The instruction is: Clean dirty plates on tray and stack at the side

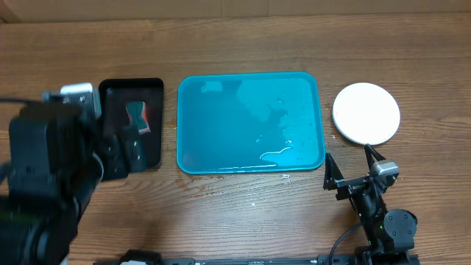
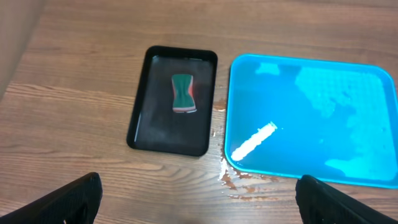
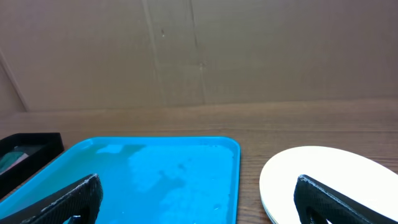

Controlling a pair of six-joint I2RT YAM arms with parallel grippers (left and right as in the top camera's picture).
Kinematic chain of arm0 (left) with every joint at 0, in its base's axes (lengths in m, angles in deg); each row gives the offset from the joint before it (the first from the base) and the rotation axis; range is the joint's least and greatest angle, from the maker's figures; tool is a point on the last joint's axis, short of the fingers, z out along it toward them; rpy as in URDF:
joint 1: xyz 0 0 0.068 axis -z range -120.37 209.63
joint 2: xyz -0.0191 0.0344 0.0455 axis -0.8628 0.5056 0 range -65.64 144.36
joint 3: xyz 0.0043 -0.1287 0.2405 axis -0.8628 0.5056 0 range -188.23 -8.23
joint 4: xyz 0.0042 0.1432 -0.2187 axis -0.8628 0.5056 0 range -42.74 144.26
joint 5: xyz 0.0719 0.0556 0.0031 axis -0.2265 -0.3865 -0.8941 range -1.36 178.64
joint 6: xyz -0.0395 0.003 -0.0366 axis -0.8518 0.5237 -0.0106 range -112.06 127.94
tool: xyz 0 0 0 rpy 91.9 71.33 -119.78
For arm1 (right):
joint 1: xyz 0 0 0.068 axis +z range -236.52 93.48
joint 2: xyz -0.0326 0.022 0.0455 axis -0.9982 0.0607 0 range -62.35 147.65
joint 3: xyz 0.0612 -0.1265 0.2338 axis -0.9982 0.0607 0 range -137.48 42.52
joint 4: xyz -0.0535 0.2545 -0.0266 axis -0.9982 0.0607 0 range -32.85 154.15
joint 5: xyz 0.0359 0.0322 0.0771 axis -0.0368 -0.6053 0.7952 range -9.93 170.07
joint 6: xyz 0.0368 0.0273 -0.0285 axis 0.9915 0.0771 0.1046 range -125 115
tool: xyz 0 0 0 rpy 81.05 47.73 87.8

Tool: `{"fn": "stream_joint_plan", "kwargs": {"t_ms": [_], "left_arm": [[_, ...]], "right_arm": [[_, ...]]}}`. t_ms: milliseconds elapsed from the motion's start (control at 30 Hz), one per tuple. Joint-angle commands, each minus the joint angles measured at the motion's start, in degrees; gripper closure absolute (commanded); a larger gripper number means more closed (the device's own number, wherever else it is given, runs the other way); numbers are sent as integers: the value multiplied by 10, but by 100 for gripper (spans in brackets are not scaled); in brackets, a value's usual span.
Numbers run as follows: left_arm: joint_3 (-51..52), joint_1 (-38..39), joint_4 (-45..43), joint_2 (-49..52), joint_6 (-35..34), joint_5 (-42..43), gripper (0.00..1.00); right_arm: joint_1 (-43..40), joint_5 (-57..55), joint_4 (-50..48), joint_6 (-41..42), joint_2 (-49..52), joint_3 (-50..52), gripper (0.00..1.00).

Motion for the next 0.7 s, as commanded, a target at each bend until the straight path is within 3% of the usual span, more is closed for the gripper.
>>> {"fn": "stream_joint_plan", "kwargs": {"t_ms": [0,167,433,667], "left_arm": [[35,-19,-29,-65,4,-14,0],[189,-53,-223,-183,5,5,0],[517,-62,-550,-363,23,34,0],[765,-62,-763,-491,37,41,0]], "right_arm": [[3,-5,-2,-2,-6,6,0],[3,-5,-2,-2,-6,6,0],[3,-5,-2,-2,-6,6,0],[3,-5,-2,-2,-6,6,0]]}}
